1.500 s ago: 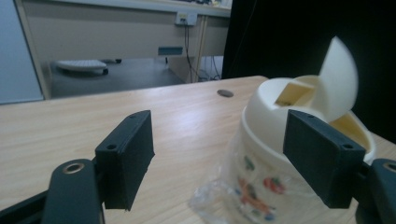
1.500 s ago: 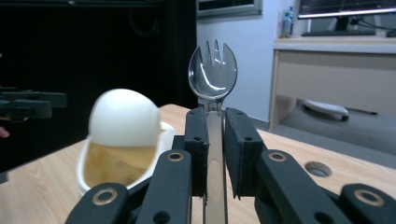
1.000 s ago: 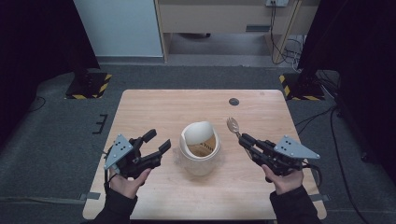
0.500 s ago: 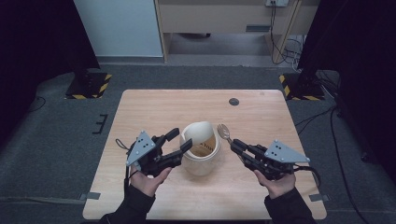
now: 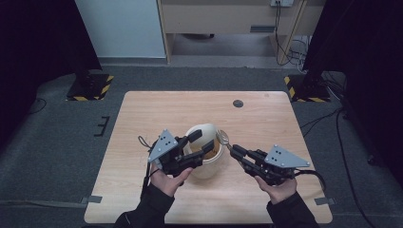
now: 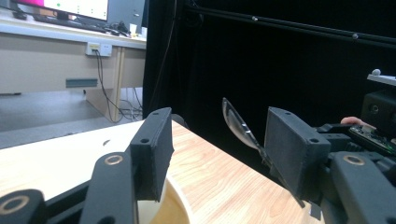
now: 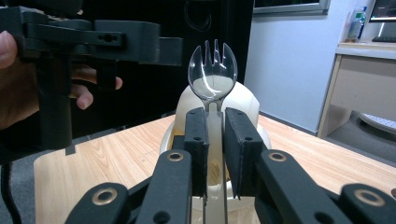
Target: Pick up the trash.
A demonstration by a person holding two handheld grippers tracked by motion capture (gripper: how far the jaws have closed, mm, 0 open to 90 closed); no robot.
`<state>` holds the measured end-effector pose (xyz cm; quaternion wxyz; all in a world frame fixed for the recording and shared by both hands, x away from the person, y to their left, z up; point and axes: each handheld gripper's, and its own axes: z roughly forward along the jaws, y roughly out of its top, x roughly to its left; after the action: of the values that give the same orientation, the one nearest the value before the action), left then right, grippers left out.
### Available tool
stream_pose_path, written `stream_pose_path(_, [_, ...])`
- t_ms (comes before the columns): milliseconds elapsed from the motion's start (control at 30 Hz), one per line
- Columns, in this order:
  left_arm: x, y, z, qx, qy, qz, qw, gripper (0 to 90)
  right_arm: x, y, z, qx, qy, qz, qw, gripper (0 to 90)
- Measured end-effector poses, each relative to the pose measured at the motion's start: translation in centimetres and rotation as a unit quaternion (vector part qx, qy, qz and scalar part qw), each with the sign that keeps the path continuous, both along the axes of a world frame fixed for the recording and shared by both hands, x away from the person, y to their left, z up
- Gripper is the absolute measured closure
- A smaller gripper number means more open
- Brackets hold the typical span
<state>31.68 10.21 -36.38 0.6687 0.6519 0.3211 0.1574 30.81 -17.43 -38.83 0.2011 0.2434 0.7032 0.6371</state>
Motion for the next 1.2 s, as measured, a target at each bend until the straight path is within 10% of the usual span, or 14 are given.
stream_pose_path(667, [1.3,-2.5,-0.7,0.001,0.038,-0.027,0.9989,65.5,-0.2,0.5,-0.4,-0.002,0.002,0.014,0.9999,79.9])
stream_pose_path(1200, [0.7,-2.1,-0.2,-0.002,0.027,-0.044,0.9986,82.2,-0.2,0.7,-0.5,0.004,0.005,0.013,0.9999,72.7])
